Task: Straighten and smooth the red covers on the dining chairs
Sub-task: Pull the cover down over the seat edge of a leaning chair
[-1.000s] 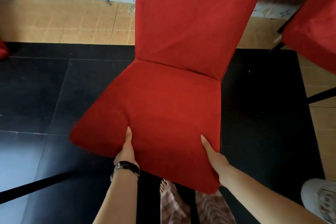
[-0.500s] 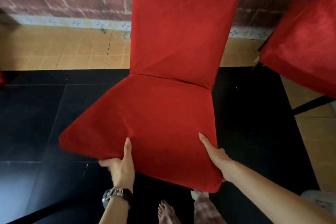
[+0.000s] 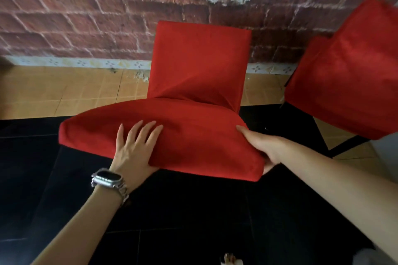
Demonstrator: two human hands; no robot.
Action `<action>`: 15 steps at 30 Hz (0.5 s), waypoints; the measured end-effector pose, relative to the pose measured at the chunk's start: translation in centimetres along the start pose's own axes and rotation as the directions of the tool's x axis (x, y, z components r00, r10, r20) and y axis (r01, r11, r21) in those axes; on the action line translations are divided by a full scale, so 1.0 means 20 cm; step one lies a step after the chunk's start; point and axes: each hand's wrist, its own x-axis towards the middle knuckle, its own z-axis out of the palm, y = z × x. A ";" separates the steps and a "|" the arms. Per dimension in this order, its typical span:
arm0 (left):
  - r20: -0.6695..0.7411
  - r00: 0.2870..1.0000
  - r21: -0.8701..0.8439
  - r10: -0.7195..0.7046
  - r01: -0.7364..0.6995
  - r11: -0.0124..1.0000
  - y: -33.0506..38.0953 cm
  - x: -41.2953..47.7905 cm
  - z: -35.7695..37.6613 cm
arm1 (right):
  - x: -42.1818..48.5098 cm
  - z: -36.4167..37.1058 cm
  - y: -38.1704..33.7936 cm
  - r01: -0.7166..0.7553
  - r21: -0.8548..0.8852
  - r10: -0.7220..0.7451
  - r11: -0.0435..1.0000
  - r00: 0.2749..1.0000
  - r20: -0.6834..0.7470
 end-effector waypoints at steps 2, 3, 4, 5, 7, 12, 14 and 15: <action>0.013 1.000 0.012 -0.011 0.011 1.000 0.00 0.14 -0.07 | -0.03 -0.05 -0.12 0.190 -0.258 -0.240 0.947 0.955 -0.176; 0.013 1.000 0.009 -0.008 0.008 1.000 0.00 0.20 -0.10 | -0.05 -0.05 -0.18 0.276 -0.435 -0.403 0.857 0.885 -0.233; 0.008 1.000 0.004 -0.002 0.002 1.000 -0.01 0.27 -0.14 | -0.08 -0.04 -0.24 0.344 -0.584 -0.564 0.735 0.788 -0.246; 0.007 1.000 0.001 0.000 0.000 1.000 -0.02 0.33 -0.17 | -0.11 -0.02 -0.29 0.399 -0.681 -0.691 0.614 0.688 -0.220; 0.005 1.000 -0.017 0.002 -0.002 1.000 -0.03 0.47 -0.24 | -0.15 0.07 -0.37 0.447 -0.781 -0.821 0.435 0.554 -0.140; 0.051 0.999 -0.030 -0.014 0.016 0.999 -0.02 0.69 -0.36 | -0.12 0.09 -0.48 0.357 -0.863 -0.901 0.359 0.374 -0.220; 0.053 0.998 -0.106 -0.043 0.049 0.993 -0.03 0.74 -0.40 | -0.10 0.06 -0.52 0.338 -0.872 -0.910 0.354 0.340 -0.238; 0.047 0.998 -0.119 -0.037 0.043 0.992 -0.04 0.76 -0.40 | -0.09 0.05 -0.54 0.325 -0.879 -0.915 0.349 0.323 -0.243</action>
